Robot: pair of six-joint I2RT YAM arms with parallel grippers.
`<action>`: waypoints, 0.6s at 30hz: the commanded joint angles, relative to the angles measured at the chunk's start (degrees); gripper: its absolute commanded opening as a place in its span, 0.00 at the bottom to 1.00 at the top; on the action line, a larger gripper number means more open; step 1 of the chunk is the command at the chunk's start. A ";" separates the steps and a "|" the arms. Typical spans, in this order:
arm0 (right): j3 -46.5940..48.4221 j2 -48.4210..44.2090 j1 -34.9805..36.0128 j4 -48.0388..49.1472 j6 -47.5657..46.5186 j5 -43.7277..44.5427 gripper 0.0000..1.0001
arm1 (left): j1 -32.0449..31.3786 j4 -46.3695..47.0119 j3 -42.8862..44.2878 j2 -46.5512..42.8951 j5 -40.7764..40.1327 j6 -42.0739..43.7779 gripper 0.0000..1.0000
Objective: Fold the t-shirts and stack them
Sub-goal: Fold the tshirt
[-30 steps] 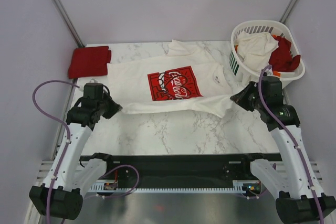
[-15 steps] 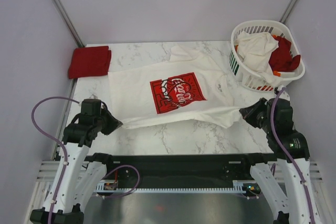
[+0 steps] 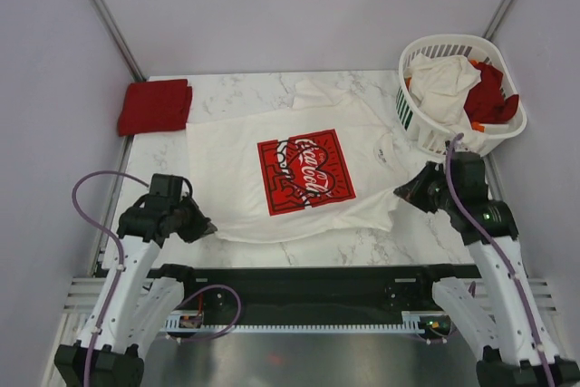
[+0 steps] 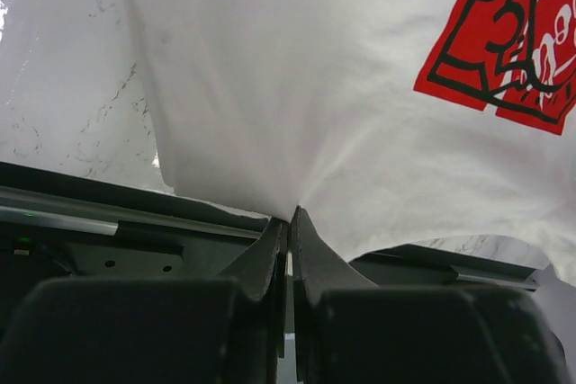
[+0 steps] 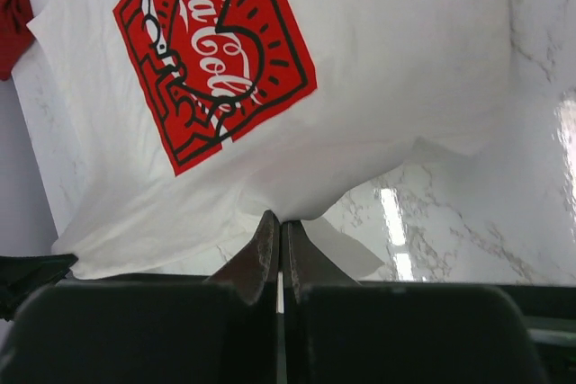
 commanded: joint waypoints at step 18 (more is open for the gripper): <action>27.09 52.27 5.80 19.55 -9.95 2.68 0.00 | 5.86 11.55 16.83 31.64 -1.35 12.60 0.06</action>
